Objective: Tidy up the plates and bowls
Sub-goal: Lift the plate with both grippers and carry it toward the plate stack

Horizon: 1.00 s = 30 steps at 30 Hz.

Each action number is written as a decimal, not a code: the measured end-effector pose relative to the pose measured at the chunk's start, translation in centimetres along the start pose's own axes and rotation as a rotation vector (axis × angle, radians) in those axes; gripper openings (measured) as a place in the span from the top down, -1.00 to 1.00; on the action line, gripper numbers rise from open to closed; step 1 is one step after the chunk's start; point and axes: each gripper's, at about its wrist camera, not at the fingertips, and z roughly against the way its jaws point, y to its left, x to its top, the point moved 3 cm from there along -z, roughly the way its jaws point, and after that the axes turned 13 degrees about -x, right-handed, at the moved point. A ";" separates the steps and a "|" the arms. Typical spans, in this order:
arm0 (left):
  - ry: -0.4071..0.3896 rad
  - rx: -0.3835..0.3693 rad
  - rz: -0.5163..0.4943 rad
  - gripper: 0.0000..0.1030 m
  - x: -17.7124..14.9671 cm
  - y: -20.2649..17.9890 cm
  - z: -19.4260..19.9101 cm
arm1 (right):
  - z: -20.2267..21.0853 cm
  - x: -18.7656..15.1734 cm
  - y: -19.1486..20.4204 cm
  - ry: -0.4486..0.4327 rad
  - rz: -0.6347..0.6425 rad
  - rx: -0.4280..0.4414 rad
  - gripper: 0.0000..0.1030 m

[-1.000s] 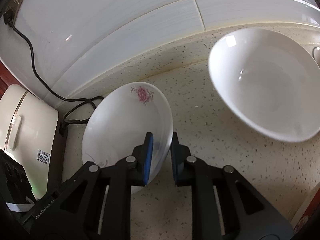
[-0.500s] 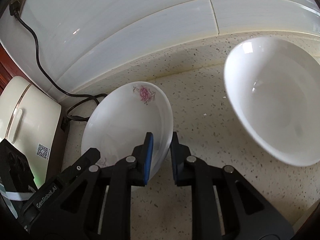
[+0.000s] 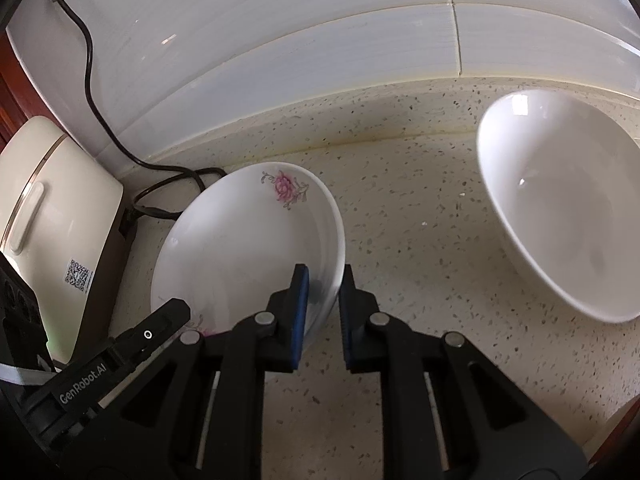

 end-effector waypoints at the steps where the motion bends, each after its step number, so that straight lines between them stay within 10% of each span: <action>1: -0.002 0.003 0.007 0.70 -0.2 0.1 0.3 | 0.0 -0.1 0.1 0.003 0.003 0.000 0.66; 30: -0.025 -0.028 0.045 0.73 -7.3 2.0 8.8 | 5.5 -7.8 1.1 0.035 0.146 0.035 0.68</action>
